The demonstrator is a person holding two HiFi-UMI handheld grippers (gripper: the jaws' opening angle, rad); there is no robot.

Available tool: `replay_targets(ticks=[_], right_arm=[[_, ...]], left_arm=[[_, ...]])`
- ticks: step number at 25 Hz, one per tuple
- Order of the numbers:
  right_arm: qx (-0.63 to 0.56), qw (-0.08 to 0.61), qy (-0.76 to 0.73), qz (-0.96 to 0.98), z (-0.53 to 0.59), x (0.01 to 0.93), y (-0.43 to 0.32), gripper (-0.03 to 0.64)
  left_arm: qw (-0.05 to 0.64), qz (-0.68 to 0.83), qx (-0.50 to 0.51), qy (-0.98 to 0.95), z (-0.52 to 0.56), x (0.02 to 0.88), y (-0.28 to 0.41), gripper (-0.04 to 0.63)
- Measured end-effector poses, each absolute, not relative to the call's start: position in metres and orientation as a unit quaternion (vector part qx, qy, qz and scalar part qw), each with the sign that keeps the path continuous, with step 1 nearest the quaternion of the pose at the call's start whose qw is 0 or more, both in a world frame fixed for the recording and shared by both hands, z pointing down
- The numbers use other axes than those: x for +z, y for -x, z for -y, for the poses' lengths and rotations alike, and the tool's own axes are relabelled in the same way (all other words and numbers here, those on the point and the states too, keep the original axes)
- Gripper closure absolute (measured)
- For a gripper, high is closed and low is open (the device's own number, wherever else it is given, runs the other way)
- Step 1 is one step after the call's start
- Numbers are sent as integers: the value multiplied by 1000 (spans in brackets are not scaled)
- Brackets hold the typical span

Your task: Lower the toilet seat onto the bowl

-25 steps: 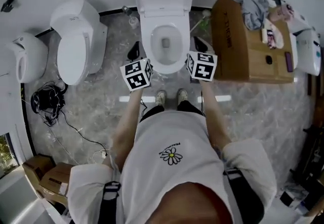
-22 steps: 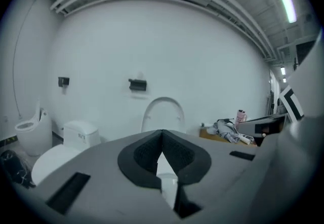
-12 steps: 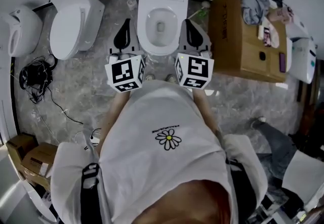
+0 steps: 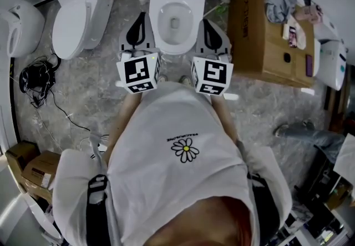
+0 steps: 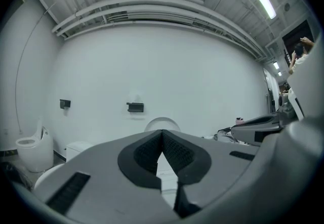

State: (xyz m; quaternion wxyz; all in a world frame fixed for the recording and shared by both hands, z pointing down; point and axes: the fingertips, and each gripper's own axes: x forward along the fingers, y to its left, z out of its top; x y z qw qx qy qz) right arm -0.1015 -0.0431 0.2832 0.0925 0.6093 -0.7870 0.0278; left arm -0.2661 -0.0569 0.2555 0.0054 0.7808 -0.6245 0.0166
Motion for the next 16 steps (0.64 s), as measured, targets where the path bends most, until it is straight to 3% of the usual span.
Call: replay_targets(ticks=[16], right_arm=[[35, 87, -606, 790, 36, 281, 104, 586]], left_arm=[[13, 625, 28, -780, 49, 257, 272, 575]])
